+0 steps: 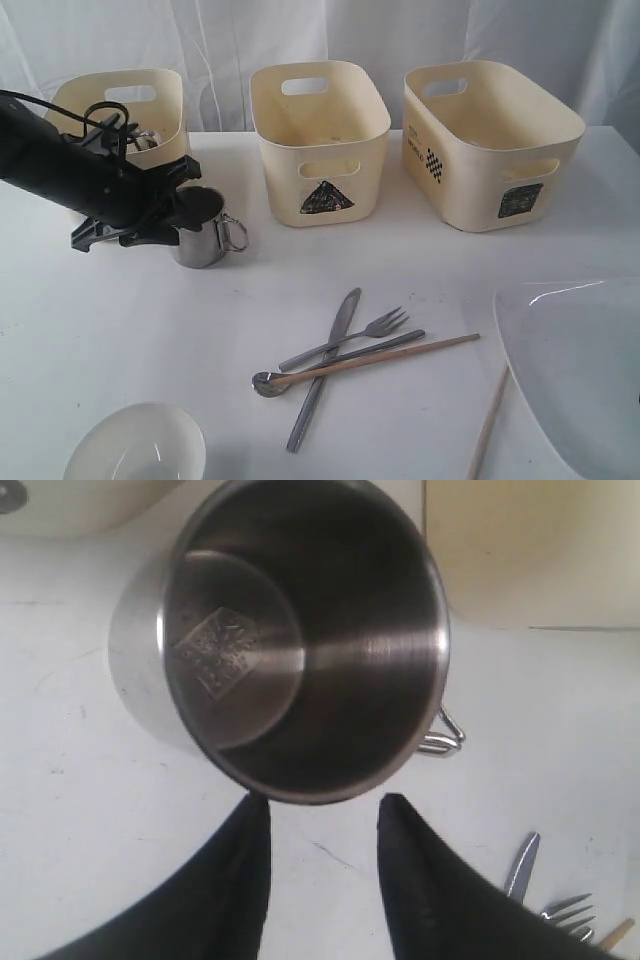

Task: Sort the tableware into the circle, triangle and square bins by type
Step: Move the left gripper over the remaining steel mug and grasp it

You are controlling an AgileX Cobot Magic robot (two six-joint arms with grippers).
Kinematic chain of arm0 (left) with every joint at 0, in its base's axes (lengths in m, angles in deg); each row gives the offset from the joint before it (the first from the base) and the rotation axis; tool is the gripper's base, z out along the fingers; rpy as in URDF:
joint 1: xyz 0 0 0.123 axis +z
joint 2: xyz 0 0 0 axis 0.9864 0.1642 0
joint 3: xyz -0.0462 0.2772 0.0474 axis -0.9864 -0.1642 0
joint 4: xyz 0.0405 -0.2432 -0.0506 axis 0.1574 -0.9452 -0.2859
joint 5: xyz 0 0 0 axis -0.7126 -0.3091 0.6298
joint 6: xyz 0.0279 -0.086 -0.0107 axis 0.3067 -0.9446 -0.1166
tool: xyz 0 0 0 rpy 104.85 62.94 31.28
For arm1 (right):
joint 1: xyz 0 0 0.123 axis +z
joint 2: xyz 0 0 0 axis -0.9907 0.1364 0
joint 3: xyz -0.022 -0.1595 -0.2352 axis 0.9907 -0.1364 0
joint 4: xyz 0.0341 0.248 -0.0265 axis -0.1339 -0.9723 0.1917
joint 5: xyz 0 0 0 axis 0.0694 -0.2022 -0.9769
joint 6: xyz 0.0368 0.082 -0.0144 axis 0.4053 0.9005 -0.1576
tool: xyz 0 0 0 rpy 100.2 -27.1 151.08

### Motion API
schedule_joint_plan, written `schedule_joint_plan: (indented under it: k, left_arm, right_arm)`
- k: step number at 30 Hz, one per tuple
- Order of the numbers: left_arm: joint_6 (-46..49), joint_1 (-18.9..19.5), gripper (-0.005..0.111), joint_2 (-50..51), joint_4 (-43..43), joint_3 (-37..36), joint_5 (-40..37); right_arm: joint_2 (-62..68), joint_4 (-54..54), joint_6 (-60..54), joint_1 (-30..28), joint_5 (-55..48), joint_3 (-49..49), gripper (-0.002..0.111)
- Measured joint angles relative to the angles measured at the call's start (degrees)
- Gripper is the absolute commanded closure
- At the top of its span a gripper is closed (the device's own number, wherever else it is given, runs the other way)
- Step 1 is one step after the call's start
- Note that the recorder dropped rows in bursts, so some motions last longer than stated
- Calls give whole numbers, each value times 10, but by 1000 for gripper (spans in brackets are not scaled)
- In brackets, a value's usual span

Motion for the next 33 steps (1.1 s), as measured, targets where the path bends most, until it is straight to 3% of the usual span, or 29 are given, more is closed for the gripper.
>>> schedule_joint_plan:
  k: [4, 9, 12, 23, 33]
  left_arm:
    - [0, 0, 62, -17, 26, -2, -4]
    - [0, 0, 42, -31, 44, -2, -13]
    - [0, 0, 35, -32, 45, -2, -28]
    - [0, 0, 35, -32, 45, -2, -8]
    - [-176, 0, 35, -31, 45, -2, 114]
  right_arm:
    - [0, 0, 2, 0, 0, 0, 108]
    - [0, 0, 2, 0, 0, 0, 108]
    - [0, 0, 2, 0, 0, 0, 108]
    - [0, 0, 2, 0, 0, 0, 108]
    - [0, 0, 2, 0, 0, 0, 108]
